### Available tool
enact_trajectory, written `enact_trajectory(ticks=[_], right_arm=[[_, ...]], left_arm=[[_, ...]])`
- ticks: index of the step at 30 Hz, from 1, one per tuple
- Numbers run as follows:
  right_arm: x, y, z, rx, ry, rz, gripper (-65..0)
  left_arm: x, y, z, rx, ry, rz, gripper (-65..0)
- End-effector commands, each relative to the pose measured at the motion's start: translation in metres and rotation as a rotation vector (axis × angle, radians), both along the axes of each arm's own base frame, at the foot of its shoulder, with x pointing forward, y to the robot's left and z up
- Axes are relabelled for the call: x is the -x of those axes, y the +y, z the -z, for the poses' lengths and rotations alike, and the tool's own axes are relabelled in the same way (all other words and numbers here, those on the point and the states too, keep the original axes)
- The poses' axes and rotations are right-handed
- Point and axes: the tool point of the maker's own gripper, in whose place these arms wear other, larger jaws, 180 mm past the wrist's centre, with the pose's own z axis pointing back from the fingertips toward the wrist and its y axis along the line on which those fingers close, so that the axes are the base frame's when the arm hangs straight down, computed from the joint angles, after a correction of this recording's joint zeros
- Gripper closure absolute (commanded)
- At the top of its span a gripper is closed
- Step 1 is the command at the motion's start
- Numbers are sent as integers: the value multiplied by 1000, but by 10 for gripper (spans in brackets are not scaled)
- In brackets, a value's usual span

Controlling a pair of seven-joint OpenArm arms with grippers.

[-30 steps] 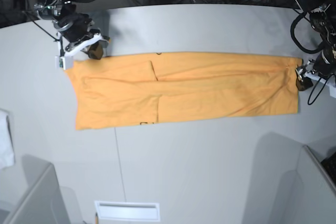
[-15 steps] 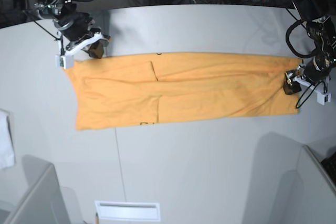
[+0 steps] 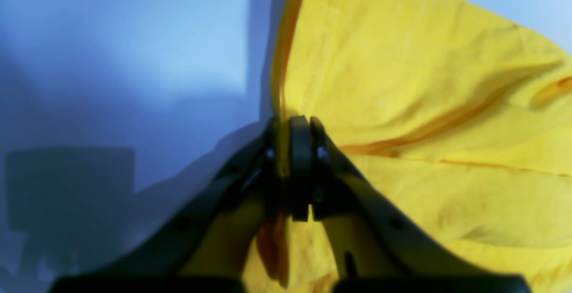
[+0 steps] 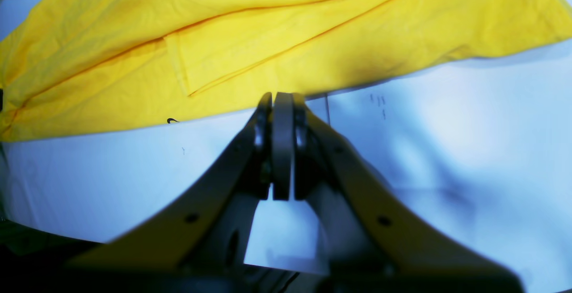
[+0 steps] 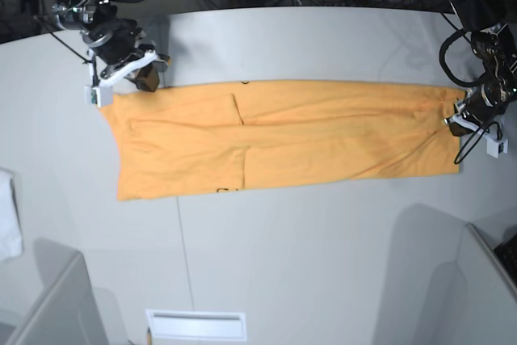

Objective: Fold the T-shirt properly
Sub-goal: 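Grasp the strip end nearest the left gripper with the left gripper, then lift the held end with the left gripper and fold it toward the strip middle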

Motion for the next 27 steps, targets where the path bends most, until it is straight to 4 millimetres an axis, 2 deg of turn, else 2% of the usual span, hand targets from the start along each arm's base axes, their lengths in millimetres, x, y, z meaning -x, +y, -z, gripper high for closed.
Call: enact_trajectory(ticks=[1,5,8,13,17,20,27], right_arm=[[-6,-2,-10,5,-42,1,0],[-5,-2,-10,5,-40,1,0],[-5,-2,-10,3,-40,1,0],[-5,-2,-10,3,-40,1,0],[-5,-2,-10,3,-40,1,0],[-5,-2,-10,2,-40,2,0],[-8,-1,-11,-2,-47,2,0]], left_arm=[[0,8,-5,-29,17,3,0],[-3,12,-12,-43,1,2,0],[-15,13,-39,-105,-62,39,0],[-20,4,-71,-188,-129,104,0],[-14,-6,-86,-242,-148,157,0],[-10,-20,-95,-272,-166,204,0],[-4,-71,-110,-252,-192,272,0]])
